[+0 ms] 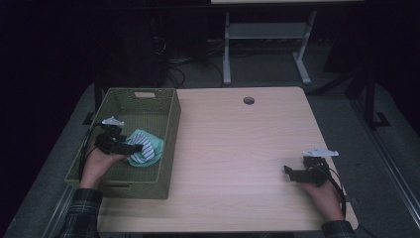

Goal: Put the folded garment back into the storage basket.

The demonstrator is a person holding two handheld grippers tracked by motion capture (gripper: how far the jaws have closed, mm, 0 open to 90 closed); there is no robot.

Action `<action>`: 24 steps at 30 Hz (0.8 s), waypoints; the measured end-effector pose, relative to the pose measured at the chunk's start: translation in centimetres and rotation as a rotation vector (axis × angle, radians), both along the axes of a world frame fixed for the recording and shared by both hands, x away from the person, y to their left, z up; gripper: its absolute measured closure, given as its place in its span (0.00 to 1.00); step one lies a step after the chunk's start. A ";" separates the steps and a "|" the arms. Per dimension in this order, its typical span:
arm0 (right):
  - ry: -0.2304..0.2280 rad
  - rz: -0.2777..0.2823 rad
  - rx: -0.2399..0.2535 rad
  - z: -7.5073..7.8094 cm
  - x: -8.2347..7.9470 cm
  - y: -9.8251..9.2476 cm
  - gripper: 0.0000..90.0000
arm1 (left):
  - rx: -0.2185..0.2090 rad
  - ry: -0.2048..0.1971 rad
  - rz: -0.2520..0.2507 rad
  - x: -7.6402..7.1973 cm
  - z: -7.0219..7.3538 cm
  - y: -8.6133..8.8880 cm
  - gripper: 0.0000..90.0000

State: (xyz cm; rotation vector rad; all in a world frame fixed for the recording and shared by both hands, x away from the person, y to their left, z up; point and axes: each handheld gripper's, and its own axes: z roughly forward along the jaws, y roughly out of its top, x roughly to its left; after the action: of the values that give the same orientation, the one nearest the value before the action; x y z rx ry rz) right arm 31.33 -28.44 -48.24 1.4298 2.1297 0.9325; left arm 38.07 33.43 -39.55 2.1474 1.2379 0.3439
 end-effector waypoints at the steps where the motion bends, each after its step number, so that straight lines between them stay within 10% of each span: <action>1: 0.000 0.000 0.000 0.0 0.0 0.0 0.14 | 0.000 0.000 -0.006 0.0 0.1 0.0 0.15; 24: 0.000 0.000 0.000 0.0 0.0 0.0 0.14 | -0.095 -0.101 -0.095 -0.9 5.8 -5.0 0.15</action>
State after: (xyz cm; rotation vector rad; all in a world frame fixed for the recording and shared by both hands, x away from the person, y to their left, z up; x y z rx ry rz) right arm 31.33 -28.44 -48.24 1.4296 2.1297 0.9323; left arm 37.18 28.40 -33.74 2.0738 1.0716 0.3418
